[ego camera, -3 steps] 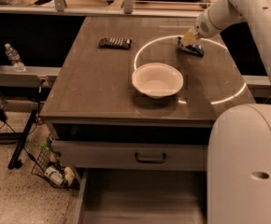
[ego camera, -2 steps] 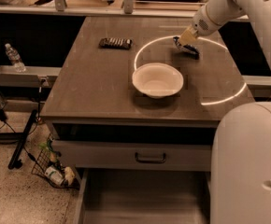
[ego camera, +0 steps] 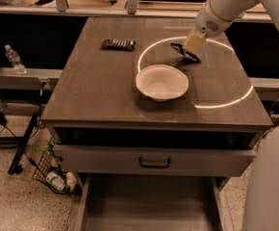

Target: Place rxbar blueberry into middle drawer

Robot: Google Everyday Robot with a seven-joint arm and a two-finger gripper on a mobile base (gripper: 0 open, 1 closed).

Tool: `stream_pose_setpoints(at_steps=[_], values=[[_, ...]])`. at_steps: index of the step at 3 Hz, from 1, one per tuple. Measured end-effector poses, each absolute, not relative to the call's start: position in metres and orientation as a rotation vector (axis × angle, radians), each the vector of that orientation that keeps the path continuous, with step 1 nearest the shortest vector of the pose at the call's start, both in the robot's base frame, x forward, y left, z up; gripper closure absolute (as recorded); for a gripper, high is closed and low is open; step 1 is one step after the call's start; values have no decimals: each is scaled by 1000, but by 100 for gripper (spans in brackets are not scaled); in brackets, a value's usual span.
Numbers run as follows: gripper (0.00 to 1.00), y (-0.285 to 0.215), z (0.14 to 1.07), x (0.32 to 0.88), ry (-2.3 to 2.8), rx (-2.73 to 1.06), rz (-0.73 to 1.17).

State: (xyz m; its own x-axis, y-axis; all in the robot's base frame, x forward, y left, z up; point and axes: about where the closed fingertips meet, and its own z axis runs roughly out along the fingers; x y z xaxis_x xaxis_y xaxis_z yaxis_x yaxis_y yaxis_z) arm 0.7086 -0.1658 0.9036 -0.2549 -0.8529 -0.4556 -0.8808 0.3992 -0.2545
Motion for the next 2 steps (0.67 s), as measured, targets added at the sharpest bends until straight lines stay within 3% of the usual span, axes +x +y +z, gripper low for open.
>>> stream_pose_setpoints(at_steps=[2], values=[[100, -219, 943, 616, 2180, -1484, -152]])
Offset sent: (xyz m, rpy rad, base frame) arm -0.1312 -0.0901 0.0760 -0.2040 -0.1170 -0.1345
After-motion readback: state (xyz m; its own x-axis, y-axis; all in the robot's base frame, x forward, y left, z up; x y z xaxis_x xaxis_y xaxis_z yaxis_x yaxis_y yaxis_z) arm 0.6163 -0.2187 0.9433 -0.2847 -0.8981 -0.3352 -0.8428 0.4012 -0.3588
